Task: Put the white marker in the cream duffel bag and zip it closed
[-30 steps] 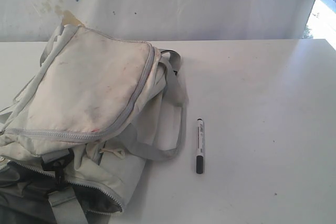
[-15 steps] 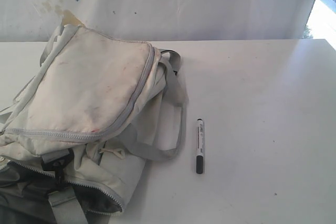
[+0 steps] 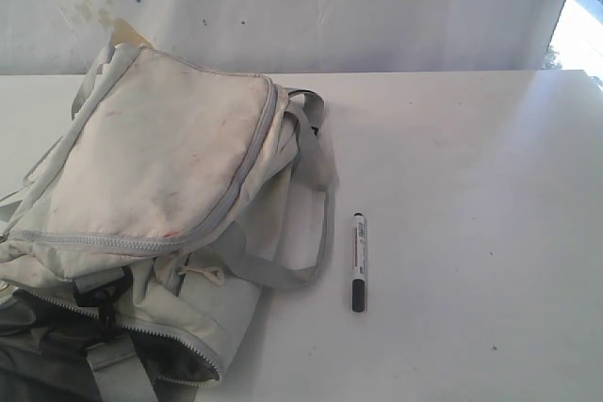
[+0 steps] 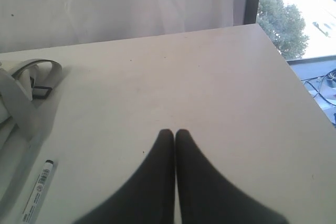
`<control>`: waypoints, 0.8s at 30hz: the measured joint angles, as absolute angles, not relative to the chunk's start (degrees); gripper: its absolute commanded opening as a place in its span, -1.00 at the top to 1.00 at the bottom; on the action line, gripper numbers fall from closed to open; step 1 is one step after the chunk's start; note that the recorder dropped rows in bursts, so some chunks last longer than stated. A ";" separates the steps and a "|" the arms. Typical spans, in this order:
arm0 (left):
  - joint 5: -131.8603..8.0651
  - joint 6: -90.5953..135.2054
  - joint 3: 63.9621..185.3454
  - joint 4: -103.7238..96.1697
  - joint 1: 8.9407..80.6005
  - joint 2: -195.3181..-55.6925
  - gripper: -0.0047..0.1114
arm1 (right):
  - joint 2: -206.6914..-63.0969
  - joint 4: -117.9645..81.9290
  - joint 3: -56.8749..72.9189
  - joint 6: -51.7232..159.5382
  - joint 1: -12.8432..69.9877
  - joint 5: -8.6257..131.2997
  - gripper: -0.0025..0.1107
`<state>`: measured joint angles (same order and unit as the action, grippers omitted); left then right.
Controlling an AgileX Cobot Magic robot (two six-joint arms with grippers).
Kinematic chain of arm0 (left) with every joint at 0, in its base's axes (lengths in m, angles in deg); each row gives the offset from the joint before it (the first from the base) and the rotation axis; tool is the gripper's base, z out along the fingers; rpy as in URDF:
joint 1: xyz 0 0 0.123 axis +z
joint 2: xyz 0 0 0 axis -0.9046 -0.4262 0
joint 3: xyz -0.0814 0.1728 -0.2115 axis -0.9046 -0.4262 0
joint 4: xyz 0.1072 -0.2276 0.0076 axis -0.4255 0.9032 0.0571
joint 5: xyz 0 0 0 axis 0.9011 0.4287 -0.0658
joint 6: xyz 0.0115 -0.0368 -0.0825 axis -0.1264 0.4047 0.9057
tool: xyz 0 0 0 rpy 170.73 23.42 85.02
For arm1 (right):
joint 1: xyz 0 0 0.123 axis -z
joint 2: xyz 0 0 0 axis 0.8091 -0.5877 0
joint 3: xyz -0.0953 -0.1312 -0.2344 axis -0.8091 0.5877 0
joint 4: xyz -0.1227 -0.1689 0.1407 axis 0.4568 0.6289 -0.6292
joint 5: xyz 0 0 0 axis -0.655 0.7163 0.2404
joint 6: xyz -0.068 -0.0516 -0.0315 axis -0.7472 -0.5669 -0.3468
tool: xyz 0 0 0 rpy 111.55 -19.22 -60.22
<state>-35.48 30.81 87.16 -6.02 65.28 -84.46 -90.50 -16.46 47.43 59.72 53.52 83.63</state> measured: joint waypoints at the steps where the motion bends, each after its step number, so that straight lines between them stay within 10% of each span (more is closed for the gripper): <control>1: -35.90 30.81 87.16 -5.78 65.28 -85.68 0.23 | -90.50 -16.46 47.43 59.72 53.52 83.73 0.96; 15: -28.72 30.65 92.70 -4.24 65.28 -101.18 0.49 | -90.50 -16.46 47.43 59.72 53.52 83.90 0.96; 24: -20.45 25.38 99.05 -3.32 65.28 -113.53 -0.04 | -90.50 -16.46 47.43 59.72 53.52 83.99 0.96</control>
